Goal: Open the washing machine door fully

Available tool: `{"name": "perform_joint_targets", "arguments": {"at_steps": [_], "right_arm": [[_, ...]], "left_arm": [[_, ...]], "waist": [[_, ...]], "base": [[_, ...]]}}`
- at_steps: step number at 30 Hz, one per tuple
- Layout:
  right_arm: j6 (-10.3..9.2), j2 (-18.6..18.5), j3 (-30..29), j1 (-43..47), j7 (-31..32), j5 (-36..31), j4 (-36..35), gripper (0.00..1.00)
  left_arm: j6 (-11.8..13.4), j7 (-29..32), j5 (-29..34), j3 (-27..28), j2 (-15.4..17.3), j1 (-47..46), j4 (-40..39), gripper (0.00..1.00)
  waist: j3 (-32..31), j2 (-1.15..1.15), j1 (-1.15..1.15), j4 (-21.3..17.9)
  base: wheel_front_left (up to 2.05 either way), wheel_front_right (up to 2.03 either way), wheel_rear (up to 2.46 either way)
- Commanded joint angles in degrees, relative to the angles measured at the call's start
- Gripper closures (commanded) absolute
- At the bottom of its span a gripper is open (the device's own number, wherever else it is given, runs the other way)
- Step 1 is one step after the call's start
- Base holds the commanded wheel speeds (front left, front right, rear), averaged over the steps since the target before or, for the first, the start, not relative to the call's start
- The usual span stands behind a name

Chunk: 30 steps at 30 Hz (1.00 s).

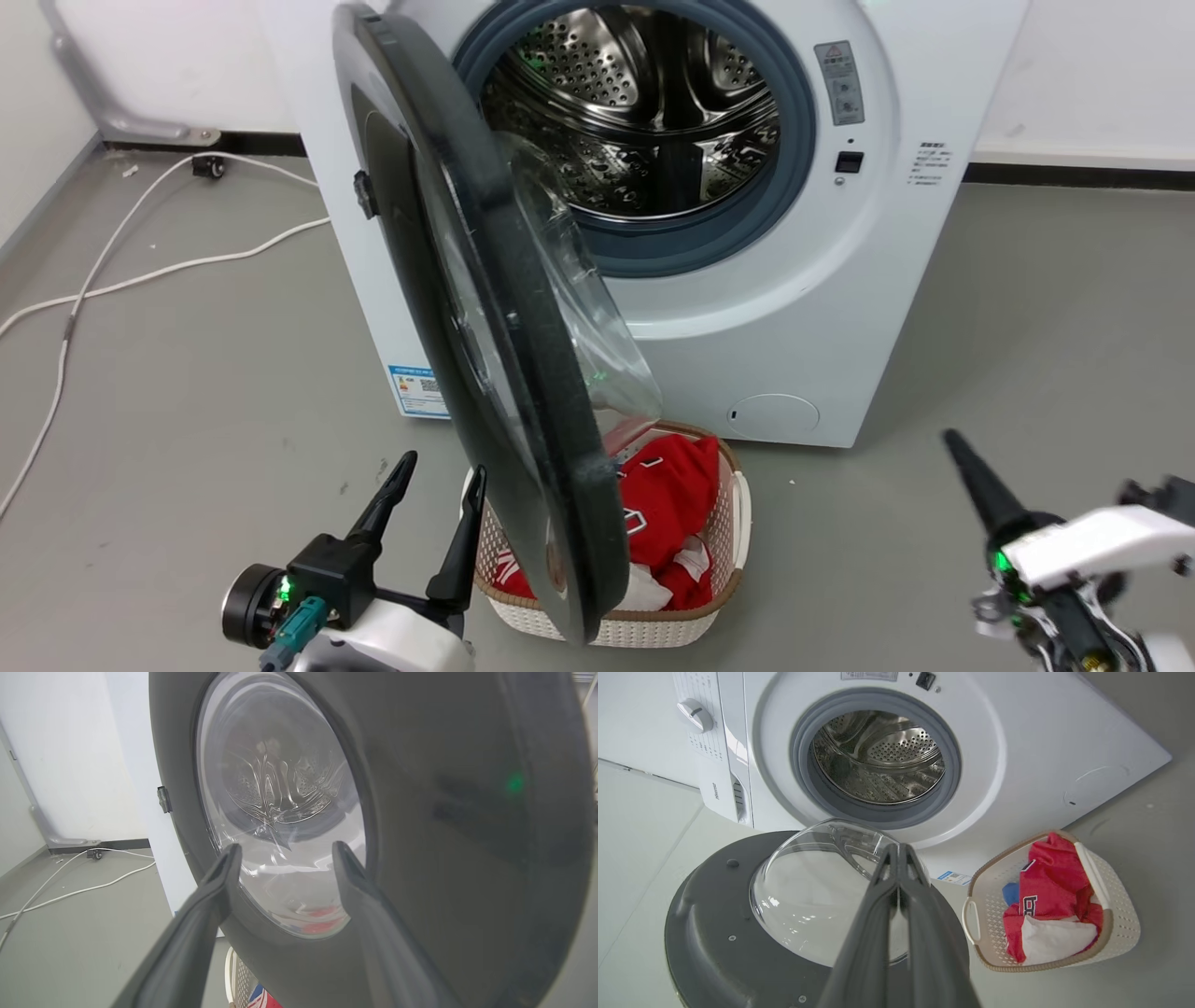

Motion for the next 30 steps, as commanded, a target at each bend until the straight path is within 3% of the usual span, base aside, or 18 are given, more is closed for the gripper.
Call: {"name": "perform_joint_targets", "arguments": {"at_steps": [1,2,3,4,8,13,20,25,30], "right_arm": [[0.03,-0.3,-1.0,1.7,-1.8,-1.6,-1.4,1.00],[0.03,-0.3,-1.7,2.8,-3.1,-3.1,-2.3,0.71],[0.03,-0.4,-2.2,3.7,-4.3,-4.6,-3.2,0.08],[0.03,-0.3,-2.7,4.5,-5.6,-6.6,-4.2,0.00],[0.03,0.0,-3.4,7.1,-10.5,-16.9,-8.1,0.00],[0.02,0.3,-4.8,8.7,-15.5,-35.3,-14.3,0.00],[0.02,1.5,-5.8,12.0,-14.8,-57.8,-24.4,0.00],[0.02,2.2,-3.2,16.8,-14.6,-66.5,-27.5,0.00],[0.01,3.3,-1.8,19.7,-16.4,-65.7,-25.4,0.00]], "left_arm": [[0.3,-0.1,-0.2,0.4,0.2,0.5,0.0,0.00],[0.3,-0.1,-0.2,0.6,0.3,0.6,0.0,0.00],[0.3,-0.1,-0.2,0.8,0.3,0.8,0.0,0.00],[0.3,-0.1,-0.2,1.0,0.4,0.9,0.0,0.00],[0.4,-0.1,-0.2,1.8,0.7,1.1,-0.1,0.00],[0.5,-0.1,0.0,2.5,0.9,1.5,-0.1,0.00],[0.6,-0.1,0.5,3.0,1.4,1.4,0.2,0.00],[0.8,-0.1,0.5,3.3,1.6,1.5,0.4,0.00],[1.0,-0.1,0.2,3.5,1.9,2.0,0.9,0.00]], "waist": [[-0.2,0.00,0.01,-0.4],[-0.3,0.00,0.01,-0.7],[-0.3,0.00,0.01,-0.9],[-0.4,0.00,0.01,-1.1],[-0.6,0.00,0.01,-1.8],[-0.8,0.00,0.01,-2.4],[-0.8,0.00,0.01,-2.4],[-1.0,0.00,0.01,-2.1],[-1.2,0.00,0.01,-2.4]], "base": [[0.00,0.00,0.00],[0.00,0.00,0.00],[0.00,0.00,0.00],[0.00,0.00,0.00],[0.00,0.00,0.00],[0.00,0.00,0.00],[0.00,0.00,0.00],[0.00,0.00,0.00],[0.00,0.00,0.00]]}}
